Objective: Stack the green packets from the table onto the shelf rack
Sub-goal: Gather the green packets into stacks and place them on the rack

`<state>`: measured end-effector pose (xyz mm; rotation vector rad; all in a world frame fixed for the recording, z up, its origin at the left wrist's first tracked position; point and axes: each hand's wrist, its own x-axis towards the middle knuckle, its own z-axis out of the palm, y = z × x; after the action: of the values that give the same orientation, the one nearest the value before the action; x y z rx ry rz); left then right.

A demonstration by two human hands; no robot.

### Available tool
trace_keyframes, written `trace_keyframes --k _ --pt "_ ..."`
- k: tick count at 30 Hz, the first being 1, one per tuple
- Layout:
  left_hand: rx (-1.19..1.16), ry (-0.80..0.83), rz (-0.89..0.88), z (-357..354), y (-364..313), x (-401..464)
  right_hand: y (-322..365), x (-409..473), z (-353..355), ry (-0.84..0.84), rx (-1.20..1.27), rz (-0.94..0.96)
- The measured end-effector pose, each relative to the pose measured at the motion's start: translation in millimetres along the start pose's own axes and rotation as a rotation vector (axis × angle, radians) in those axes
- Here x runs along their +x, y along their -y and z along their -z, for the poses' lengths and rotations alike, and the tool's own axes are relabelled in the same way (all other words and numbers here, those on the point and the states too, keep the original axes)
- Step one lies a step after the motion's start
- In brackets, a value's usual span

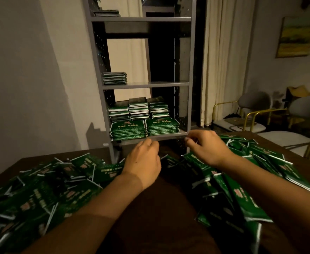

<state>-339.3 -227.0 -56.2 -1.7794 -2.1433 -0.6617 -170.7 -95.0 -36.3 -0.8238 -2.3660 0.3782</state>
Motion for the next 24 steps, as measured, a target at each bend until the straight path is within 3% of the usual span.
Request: trace_keyframes --k 5,11,17,24 --pt "-0.020 0.048 -0.048 -1.6 -23.6 -32.6 -10.5 -44.7 23.3 0.025 -0.052 -0.091" --pt "-0.050 0.185 -0.073 -20.3 -57.7 -43.8 -48.9 -87.4 35.0 0.259 -0.336 -0.254" --pt "-0.141 0.287 -0.048 -56.3 -76.4 -22.5 -97.5 -105.4 35.5 0.214 -0.305 -0.451" --pt "-0.189 0.348 -0.030 -97.0 -98.0 28.0 -131.5 -97.0 33.3 0.234 -0.347 -0.462"
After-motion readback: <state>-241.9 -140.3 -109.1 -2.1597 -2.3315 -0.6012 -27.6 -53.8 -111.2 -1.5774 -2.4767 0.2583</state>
